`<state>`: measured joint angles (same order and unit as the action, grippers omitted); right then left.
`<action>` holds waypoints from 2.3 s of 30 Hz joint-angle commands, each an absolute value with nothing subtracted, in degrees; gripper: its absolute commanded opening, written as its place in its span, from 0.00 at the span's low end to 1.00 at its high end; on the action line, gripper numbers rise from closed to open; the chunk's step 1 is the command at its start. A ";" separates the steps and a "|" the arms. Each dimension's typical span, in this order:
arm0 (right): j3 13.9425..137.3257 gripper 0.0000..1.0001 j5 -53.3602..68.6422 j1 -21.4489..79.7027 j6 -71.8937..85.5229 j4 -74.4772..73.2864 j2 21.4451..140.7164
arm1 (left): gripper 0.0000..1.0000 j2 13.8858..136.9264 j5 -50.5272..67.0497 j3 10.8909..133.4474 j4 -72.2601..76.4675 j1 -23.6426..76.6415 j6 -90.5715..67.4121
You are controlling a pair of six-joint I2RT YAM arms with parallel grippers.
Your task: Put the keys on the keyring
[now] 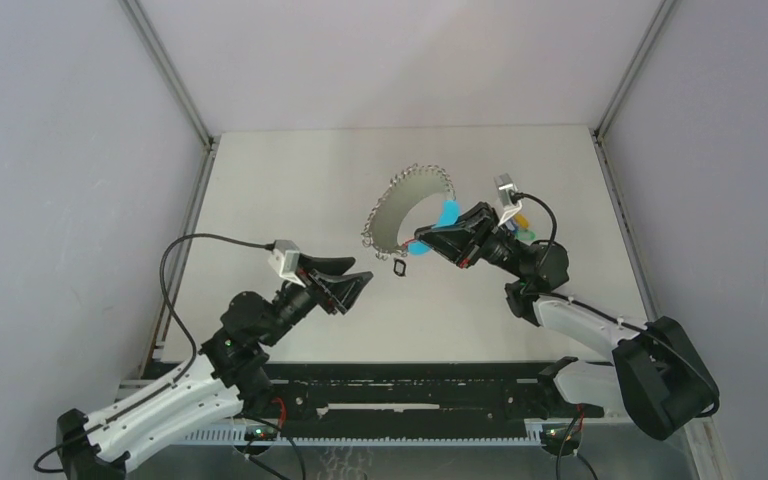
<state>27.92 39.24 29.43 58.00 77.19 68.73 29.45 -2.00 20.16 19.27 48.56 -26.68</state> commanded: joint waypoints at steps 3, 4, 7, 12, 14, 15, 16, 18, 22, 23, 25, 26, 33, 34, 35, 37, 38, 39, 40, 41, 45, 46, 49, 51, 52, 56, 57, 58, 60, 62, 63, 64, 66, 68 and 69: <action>29.24 0.00 31.98 30.96 55.05 74.23 65.27 | 0.57 30.36 -13.82 19.06 22.56 57.72 -16.67; 29.11 0.00 31.54 31.16 54.19 73.38 64.77 | 0.54 30.73 -14.82 18.81 23.63 58.56 -15.66; 28.84 0.00 30.90 31.65 52.34 71.06 63.47 | 0.47 32.21 -15.77 17.61 28.46 59.67 -13.88; 28.01 0.00 31.41 32.27 50.78 70.29 62.26 | 0.41 34.25 -15.65 17.04 34.57 59.76 -9.28; 27.51 0.00 31.33 32.42 49.86 70.00 61.83 | 0.38 34.83 -15.37 17.10 36.21 59.76 -7.35; 27.25 0.00 31.11 32.57 49.31 69.78 61.61 | 0.38 35.17 -15.12 17.12 37.01 59.74 -6.70; 26.93 0.00 30.80 32.60 48.94 69.59 61.47 | 0.37 35.55 -14.61 17.20 37.87 59.76 -6.35; 26.66 0.00 30.47 32.76 48.11 69.45 61.07 | 0.37 36.65 -13.02 17.37 39.63 59.74 -5.93; 26.15 0.00 29.00 33.25 46.38 69.10 60.43 | 0.37 38.46 -9.58 17.91 41.97 59.72 -4.98; 25.97 0.00 28.65 33.30 45.97 69.10 60.31 | 0.37 38.69 -9.11 17.93 42.31 59.75 -4.74; 25.76 0.00 28.30 33.48 45.49 69.11 60.00 | 0.37 39.18 -8.40 17.86 42.45 59.77 -4.15; 25.67 0.00 28.20 33.60 45.17 69.09 59.98 | 0.37 39.42 -8.15 17.80 42.44 59.79 -3.95; 24.41 0.00 28.18 34.39 43.51 71.54 59.98 | 0.37 40.43 -8.16 18.28 42.99 59.82 -0.63; 24.19 0.00 28.16 34.37 43.50 72.15 60.09 | 0.37 40.73 -8.13 18.52 43.05 59.85 -0.13; 24.07 0.00 28.20 34.45 43.50 72.50 60.18 | 0.37 41.03 -7.97 18.81 43.01 59.79 0.31; 23.95 0.00 28.26 34.46 43.50 72.68 60.29 | 0.37 41.55 -7.83 19.34 43.12 59.85 0.92; 23.99 0.00 28.22 34.52 43.51 72.76 60.37 | 0.37 41.76 -7.66 19.53 43.18 59.84 1.15; 23.99 0.00 28.26 34.54 43.51 72.78 60.34 | 0.37 42.01 -7.57 19.70 43.30 59.85 1.22; 23.99 0.00 28.25 34.54 43.45 72.77 60.38 | 0.37 42.22 -7.48 19.76 43.28 59.82 1.23; 23.96 0.00 28.24 34.54 43.46 72.78 60.42 | 0.37 42.36 -7.54 19.85 43.43 59.81 1.30; 23.95 0.00 28.40 34.68 43.38 72.77 60.55 | 0.38 42.63 -8.07 19.78 44.11 59.81 1.30; 23.99 0.00 28.49 34.71 43.47 72.82 60.63 | 0.38 42.70 -8.35 19.63 44.31 59.78 1.39; 23.73 0.00 28.47 34.97 43.38 73.27 60.64 | 0.40 42.64 -9.16 19.62 45.02 59.85 1.85; 23.48 0.00 28.29 34.99 43.42 73.51 60.56 | 0.41 42.50 -9.37 19.69 45.39 59.83 2.25; 23.41 0.00 28.18 35.03 43.37 73.48 60.49 | 0.42 42.52 -9.40 19.79 45.51 59.85 2.47; 23.28 0.00 27.97 35.07 43.27 73.59 60.47 | 0.42 42.68 -9.08 20.19 45.54 59.83 3.11; 23.28 0.00 28.02 35.13 43.25 73.57 60.41 | 0.41 42.68 -8.95 20.26 45.53 59.84 3.08; 23.29 0.00 28.03 35.16 43.24 73.58 60.38 | 0.41 42.63 -8.76 20.30 45.53 59.85 3.01; 23.28 0.00 27.89 35.16 43.20 73.55 60.31 | 0.37 42.56 -8.49 20.34 45.53 59.85 2.70; 23.24 0.00 27.93 35.16 43.33 73.50 60.29 | 0.33 42.56 -8.67 20.47 45.53 59.85 2.55; 23.27 0.00 27.88 35.16 43.33 73.51 60.29 | 0.31 42.55 -8.81 20.47 45.53 59.83 2.48; 23.29 0.00 27.79 35.18 43.33 73.53 60.29 | 0.30 42.54 -9.12 20.48 45.53 59.84 2.40; 23.25 0.00 27.72 35.16 43.31 73.57 60.28 | 0.27 42.60 -10.26 20.48 45.53 59.80 2.02; 23.23 0.00 27.77 35.17 43.41 73.56 60.23 | 0.25 42.36 -11.82 20.48 45.61 59.84 1.56; 23.23 0.00 27.74 35.17 43.42 73.50 60.21 | 0.25 42.30 -12.84 20.48 45.63 59.83 1.11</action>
